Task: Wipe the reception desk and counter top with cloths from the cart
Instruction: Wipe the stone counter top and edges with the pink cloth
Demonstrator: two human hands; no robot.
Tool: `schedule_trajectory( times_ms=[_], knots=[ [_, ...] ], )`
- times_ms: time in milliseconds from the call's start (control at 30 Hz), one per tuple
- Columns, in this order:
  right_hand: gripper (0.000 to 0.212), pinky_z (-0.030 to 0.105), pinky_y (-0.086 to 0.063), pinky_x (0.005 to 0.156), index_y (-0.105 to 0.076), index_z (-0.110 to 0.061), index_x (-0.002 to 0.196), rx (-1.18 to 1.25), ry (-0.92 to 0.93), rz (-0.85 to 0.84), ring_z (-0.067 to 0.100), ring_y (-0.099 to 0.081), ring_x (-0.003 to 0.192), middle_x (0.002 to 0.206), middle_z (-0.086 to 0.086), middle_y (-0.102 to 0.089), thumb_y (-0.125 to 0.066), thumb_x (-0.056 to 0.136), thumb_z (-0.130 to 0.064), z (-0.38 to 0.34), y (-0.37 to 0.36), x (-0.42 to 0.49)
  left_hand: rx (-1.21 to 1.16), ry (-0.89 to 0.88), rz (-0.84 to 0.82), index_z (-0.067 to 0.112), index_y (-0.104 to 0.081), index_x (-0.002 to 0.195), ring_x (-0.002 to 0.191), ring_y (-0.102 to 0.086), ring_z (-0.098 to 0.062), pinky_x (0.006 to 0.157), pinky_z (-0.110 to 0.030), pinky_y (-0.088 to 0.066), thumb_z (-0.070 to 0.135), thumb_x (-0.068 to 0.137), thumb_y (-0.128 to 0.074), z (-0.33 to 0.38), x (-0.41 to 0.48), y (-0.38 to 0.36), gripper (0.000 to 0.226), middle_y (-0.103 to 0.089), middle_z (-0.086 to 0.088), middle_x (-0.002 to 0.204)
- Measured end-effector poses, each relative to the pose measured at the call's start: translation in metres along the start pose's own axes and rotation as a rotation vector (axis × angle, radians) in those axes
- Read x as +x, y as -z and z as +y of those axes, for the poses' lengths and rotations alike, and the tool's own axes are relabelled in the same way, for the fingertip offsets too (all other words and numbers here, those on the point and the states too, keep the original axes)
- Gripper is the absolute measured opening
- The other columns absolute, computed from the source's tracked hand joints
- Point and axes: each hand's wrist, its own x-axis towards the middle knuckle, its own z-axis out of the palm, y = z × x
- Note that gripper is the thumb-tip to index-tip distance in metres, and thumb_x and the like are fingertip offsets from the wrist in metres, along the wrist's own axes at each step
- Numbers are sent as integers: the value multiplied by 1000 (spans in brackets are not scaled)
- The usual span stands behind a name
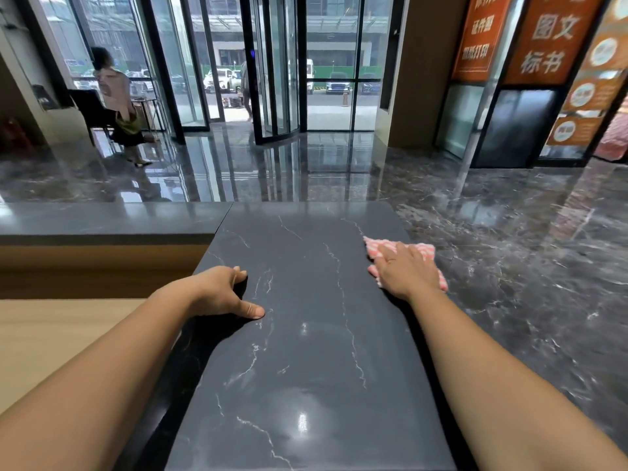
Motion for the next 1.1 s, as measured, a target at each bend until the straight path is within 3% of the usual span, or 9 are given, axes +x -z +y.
schedule_trajectory(
  times_ms=[200, 333, 500, 600, 767, 933, 1100],
  knots=[
    [47, 48, -24, 113, -35, -33, 146, 57, -135, -38, 30, -17, 145, 158, 4, -21, -29, 100, -44, 16, 3, -15, 39, -34, 2, 15, -22, 153, 146, -21, -22, 119, -39, -17, 56, 63, -79, -2, 0, -1, 114, -17, 3, 160],
    [50, 49, -9, 116, -26, -35, 150, -21, -144, -20, 29, -9, 148, 162, 3, -13, -29, 101, -44, -13, -1, -30, 84, -73, 43, 14, -22, 153, 146, -23, -21, 118, -37, -20, 62, 66, -75, -7, -5, -3, 112, -19, 2, 160],
    [55, 51, -1, 118, -20, -32, 152, -14, 3, -38, 31, -4, 148, 163, 5, -6, -31, 100, -41, -82, -15, -56, 250, -146, 162, 19, -29, 150, 146, -20, -18, 117, -39, -25, 69, 72, -65, -5, -22, -8, 100, -20, 0, 159],
    [53, 52, 0, 117, -21, -29, 152, 2, 87, -49, 32, -2, 149, 163, 7, -4, -30, 100, -38, -132, -24, -75, 262, -175, 147, 19, -33, 148, 145, -24, -19, 116, -38, -27, 67, 74, -65, -2, -39, -10, 95, -24, -1, 158],
    [56, 54, 1, 118, -14, -26, 154, -26, 187, -102, 33, 4, 149, 163, 8, 0, -30, 102, -36, -175, -28, -104, 407, -126, 107, 18, -30, 149, 139, -35, -20, 111, -35, -28, 72, 68, -66, -5, -65, -7, 104, -31, 0, 154],
    [55, 53, -1, 117, -19, -31, 153, -22, 182, -103, 28, 1, 149, 163, 5, -6, -28, 100, -46, -147, -17, -101, 443, -151, 92, 23, -32, 148, 142, -29, -19, 112, -37, -18, 79, 60, -65, -3, -83, -13, 109, -27, 5, 157],
    [54, 52, -8, 117, -23, -36, 151, -45, 6, -53, 27, -9, 148, 160, 5, -16, -30, 100, -48, -70, -1, -87, 466, -169, 107, 24, -43, 138, 137, -36, -16, 107, -39, -20, 82, 57, -64, -3, -91, -19, 101, -34, 10, 153]
  ],
)
